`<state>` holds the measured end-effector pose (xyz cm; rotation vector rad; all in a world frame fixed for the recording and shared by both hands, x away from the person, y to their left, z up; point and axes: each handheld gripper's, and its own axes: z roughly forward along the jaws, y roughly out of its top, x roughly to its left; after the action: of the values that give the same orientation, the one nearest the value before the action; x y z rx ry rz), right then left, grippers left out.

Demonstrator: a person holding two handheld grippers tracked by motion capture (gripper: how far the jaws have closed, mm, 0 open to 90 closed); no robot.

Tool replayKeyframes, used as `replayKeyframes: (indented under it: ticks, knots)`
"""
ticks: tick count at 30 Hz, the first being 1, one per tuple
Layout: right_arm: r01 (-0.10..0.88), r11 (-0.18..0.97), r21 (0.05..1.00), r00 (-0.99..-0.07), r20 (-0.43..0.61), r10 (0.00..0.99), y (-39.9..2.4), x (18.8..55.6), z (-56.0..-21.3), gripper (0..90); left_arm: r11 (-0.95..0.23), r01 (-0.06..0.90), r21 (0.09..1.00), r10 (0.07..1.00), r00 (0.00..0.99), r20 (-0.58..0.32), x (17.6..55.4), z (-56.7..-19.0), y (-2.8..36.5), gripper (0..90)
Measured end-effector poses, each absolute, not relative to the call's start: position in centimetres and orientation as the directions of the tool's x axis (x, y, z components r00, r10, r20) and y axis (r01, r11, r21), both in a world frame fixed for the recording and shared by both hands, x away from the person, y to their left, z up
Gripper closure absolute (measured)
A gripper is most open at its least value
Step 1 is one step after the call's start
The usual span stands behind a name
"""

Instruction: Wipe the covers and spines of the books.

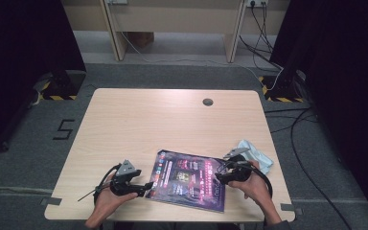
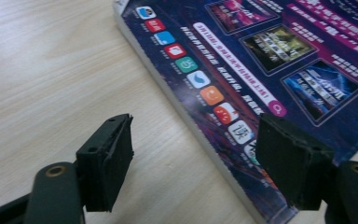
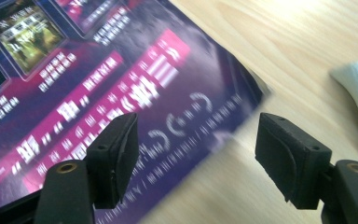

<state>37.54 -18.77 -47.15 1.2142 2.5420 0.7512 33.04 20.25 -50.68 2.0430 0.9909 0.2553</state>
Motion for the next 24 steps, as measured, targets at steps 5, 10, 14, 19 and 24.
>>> replayKeyframes:
  ticks: [5,10,14,19,24]
  knots:
    - [0.672,0.517,0.53,-0.631,0.044,0.775,-19.2,37.3,-47.3,32.1,-0.362,0.548,0.754,0.705,0.69,-0.163,32.8,-50.8,19.9,30.6]
    - [0.677,0.532,0.508,-0.643,0.058,0.763,-18.6,37.3,-48.1,32.6,-0.38,0.548,0.746,0.69,0.705,-0.166,32.7,-50.8,19.6,32.6]
    - [0.683,0.539,0.492,-0.644,0.06,0.762,-18.3,37.3,-48.4,31.2,-0.398,0.543,0.739,0.671,0.722,-0.169,32.7,-50.9,19.4,33.8]
    - [0.657,0.563,0.501,-0.661,0.026,0.75,-18.0,37.4,-48.4,30.6,-0.432,0.533,0.727,0.644,0.747,-0.165,32.5,-51.2,18.8,35.7]
    - [0.639,0.579,0.506,-0.668,-0.007,0.744,-17.5,37.7,-48.5,30.6,-0.44,0.532,0.724,0.643,0.749,-0.161,32.4,-51.2,18.7,35.5]
